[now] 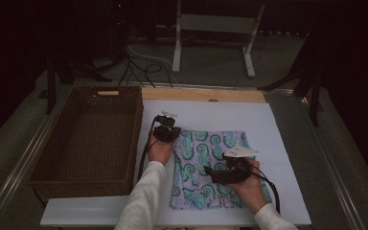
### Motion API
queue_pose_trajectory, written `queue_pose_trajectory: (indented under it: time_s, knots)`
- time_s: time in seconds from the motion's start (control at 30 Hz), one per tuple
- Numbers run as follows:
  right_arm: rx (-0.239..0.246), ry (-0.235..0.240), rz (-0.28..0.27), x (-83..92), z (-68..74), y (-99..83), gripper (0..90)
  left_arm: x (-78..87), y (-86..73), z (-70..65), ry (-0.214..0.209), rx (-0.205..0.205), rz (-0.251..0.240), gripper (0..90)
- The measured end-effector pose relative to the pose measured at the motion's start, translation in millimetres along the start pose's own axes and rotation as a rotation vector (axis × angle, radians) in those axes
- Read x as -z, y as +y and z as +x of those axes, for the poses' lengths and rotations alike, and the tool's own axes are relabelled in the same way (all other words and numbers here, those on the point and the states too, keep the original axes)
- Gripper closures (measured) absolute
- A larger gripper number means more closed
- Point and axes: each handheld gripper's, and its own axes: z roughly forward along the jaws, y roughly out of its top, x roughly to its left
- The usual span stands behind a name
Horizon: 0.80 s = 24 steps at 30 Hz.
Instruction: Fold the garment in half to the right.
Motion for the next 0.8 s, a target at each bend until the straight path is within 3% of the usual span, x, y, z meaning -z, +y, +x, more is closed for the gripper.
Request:
queue_pose_trajectory:
  time_s: [0.33,0.53,0.8]
  knots:
    - [0.037,0.065,0.038,-9.2,30.1,-13.5,12.2,-0.2,0.0,-0.7,0.003,0.001,0.006,86.8]
    - [0.09,0.107,0.069,-19.8,56.0,-20.1,11.7,-0.1,-0.1,-0.7,0.004,0.001,0.008,86.8]
    - [0.124,0.144,0.096,-34.0,86.6,-21.8,10.1,-0.6,-0.2,-1.0,0.005,0.002,0.01,86.8]
